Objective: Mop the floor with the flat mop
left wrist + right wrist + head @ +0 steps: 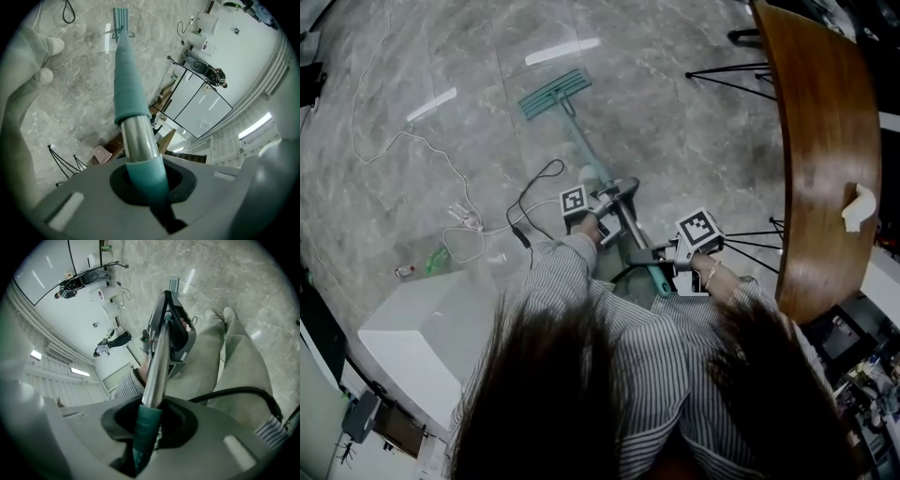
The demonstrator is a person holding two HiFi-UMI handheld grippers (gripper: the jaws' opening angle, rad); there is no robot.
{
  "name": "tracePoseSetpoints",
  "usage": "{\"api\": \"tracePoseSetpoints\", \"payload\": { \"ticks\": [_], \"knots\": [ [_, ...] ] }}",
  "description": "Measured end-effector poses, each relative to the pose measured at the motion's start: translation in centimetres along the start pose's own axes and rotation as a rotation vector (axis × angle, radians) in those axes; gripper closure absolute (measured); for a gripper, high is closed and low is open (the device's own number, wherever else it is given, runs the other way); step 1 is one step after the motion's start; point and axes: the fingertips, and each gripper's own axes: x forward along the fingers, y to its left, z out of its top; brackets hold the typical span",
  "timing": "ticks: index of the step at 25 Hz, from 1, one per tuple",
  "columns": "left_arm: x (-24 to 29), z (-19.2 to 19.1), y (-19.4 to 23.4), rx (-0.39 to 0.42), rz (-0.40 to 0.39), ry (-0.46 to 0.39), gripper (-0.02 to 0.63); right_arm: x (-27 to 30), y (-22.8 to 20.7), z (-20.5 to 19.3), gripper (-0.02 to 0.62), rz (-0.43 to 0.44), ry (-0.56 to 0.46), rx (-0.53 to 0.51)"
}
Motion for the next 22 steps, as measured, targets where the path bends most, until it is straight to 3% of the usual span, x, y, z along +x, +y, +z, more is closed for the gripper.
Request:
{"api": "tracePoseSetpoints", "payload": {
  "ticks": [8, 13, 22],
  "knots": [
    [0.4, 4.3, -3.6, 0.008, -0.089, -0.07, 0.594, 1.7, 3.4, 3.0, 0.511, -0.041, 0.064, -0.044],
    [1.0, 9.3, -7.2, 0.016, -0.145, -0.106, 0.592, 3.4, 6.5, 7.5, 0.511, -0.042, 0.048, -0.063],
    [3.2, 22.0, -15.9, 0.046, -0.128, -0.096, 0.591, 7.8, 15.4, 19.3, 0.511, -0.041, 0.027, -0.085]
  ]
}}
